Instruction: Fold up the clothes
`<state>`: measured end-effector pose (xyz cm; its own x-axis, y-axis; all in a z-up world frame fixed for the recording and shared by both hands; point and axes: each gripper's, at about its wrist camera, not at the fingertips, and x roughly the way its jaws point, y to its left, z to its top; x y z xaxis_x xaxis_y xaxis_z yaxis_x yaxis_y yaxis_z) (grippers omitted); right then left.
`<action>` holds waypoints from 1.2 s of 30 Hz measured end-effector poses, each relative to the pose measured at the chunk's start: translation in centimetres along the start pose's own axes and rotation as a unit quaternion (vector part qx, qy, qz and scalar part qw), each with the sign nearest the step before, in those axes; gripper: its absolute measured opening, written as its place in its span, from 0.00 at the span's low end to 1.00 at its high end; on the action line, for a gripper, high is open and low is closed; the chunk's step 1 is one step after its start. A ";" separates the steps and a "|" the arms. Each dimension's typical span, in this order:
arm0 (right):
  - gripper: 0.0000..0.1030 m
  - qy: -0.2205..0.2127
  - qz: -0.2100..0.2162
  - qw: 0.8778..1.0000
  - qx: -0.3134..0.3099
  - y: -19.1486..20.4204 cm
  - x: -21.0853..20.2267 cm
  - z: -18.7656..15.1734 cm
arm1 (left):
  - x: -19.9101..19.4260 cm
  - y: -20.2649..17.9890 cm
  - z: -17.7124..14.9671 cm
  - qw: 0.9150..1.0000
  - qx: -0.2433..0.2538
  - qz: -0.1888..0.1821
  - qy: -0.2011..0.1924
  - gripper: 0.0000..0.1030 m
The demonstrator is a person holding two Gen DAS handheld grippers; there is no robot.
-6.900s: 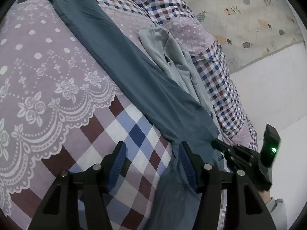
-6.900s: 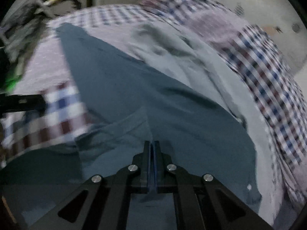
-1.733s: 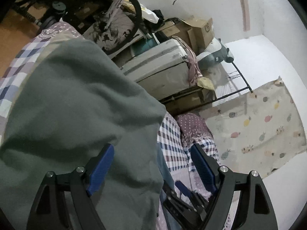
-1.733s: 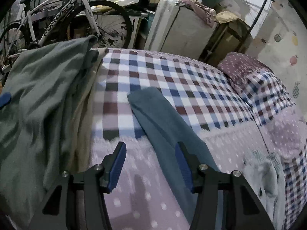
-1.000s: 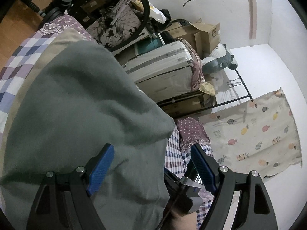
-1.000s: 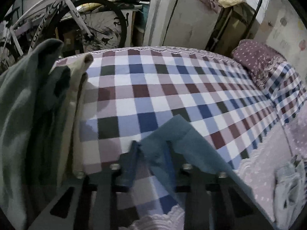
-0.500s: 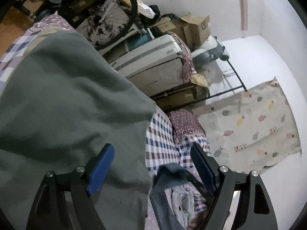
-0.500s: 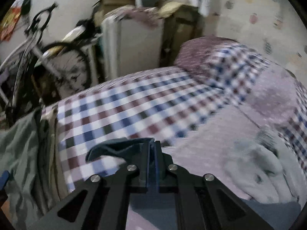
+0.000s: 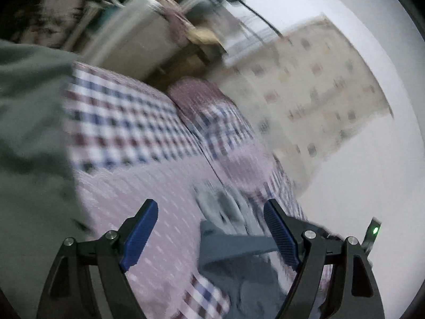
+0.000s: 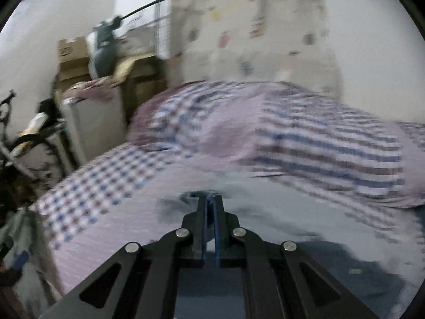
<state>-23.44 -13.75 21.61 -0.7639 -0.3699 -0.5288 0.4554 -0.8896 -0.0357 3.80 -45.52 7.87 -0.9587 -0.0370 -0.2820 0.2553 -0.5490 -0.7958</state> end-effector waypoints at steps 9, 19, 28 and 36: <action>0.02 0.001 -0.111 0.988 0.103 -19.5 -8.9 -5.7 | 6.1 -7.4 -7.5 0.981 0.152 0.003 0.124 0.83; 0.02 0.025 -0.180 0.956 0.230 -32.7 -15.5 -18.6 | 9.0 -11.5 -14.8 0.936 0.288 0.032 0.200 0.82; 0.10 0.161 -0.172 0.926 0.296 -37.7 -13.3 -29.5 | 10.2 -12.8 -19.1 0.896 0.374 0.046 0.233 0.82; 0.47 0.181 -0.234 0.912 0.286 -40.1 -16.0 -32.1 | 11.6 -13.6 -22.4 0.871 0.421 0.057 0.245 0.74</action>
<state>-14.82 36.46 4.24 -0.5654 0.1057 -0.8180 -0.2728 -0.9599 0.0645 -7.98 -19.83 3.41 -0.7120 0.1162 -0.6925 -0.0350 -0.9909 -0.1303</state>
